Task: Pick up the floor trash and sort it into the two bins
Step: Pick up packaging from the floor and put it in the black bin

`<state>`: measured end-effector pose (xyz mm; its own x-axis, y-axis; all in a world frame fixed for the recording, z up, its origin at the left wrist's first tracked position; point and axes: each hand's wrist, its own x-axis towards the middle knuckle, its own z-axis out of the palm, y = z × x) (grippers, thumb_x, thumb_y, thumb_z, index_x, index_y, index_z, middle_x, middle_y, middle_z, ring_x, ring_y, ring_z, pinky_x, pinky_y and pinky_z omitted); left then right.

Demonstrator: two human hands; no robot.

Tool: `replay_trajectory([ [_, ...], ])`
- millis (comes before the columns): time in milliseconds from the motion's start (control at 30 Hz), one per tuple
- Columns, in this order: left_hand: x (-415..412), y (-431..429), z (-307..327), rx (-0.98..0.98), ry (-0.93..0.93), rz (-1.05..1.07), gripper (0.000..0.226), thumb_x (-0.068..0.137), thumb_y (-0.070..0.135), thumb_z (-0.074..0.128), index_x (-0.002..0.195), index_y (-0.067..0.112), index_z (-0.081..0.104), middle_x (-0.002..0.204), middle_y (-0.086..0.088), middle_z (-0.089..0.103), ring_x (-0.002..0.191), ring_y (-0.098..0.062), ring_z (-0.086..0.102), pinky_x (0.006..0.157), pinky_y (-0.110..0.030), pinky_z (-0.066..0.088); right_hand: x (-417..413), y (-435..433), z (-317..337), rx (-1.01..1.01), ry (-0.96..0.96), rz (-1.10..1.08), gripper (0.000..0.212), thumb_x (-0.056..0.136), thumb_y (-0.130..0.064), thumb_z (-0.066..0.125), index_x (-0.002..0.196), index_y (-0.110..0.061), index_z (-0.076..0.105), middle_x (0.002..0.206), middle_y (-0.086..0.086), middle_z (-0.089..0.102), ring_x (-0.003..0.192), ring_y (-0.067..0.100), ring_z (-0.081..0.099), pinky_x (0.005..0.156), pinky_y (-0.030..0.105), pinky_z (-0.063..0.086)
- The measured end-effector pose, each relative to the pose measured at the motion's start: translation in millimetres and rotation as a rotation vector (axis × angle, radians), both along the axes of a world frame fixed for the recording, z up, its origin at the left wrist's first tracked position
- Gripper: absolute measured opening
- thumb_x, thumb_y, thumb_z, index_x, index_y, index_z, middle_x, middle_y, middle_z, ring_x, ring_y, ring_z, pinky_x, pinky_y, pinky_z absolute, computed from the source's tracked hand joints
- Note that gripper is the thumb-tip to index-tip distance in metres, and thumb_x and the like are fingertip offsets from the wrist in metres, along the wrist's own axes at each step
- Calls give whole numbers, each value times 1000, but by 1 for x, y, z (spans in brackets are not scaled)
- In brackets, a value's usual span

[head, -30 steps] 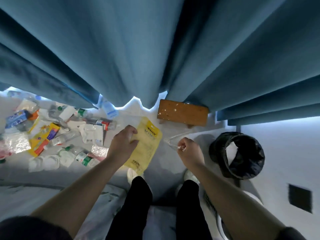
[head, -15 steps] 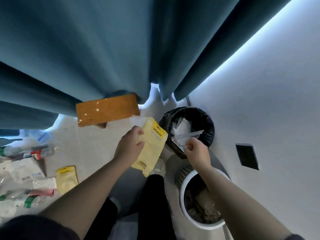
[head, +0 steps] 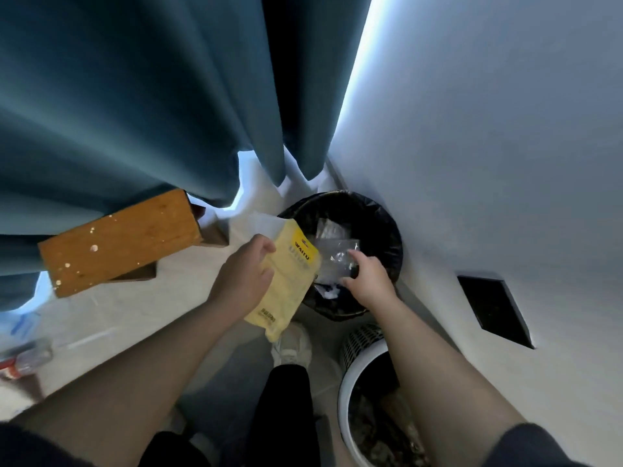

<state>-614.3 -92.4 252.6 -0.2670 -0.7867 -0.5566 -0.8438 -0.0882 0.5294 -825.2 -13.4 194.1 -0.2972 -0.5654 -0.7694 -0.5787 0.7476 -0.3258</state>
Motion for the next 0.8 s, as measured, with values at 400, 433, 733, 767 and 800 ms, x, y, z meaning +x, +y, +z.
replay_trajectory([
  [400,-74,-8,-27,95,38,-63,30,88,11,62,112,23,49,126,2,57,109,-18,55,80,-30,44,-20,53,55,-53,307,351,74,96,-51,41,152,-35,-5,162,3,-5,148,25,-4,118,42,13],
  [433,-81,-9,-35,101,35,-73,32,88,12,62,115,24,48,126,3,56,107,-18,55,78,-30,43,-20,55,54,-56,309,364,74,97,-51,40,152,-35,-6,162,2,-7,148,24,-6,118,42,11],
  [733,-64,2,-43,-199,-417,-535,80,87,49,58,149,34,10,155,-14,17,136,-30,27,107,-44,24,-9,55,62,-78,373,496,73,97,-50,41,152,-36,-6,162,3,-4,148,25,-6,118,45,12],
  [767,-53,4,-35,-194,-416,-542,80,87,49,58,149,33,9,156,-14,16,137,-29,25,107,-45,24,-5,53,67,-72,384,505,73,97,-50,41,152,-35,-5,162,3,-4,148,26,-5,118,46,13],
  [800,-40,5,-26,-190,-419,-544,80,87,49,57,149,33,9,156,-13,15,138,-29,24,108,-45,23,0,50,72,-71,392,515,73,96,-49,42,152,-34,-3,162,4,-2,148,27,-4,117,47,14],
])
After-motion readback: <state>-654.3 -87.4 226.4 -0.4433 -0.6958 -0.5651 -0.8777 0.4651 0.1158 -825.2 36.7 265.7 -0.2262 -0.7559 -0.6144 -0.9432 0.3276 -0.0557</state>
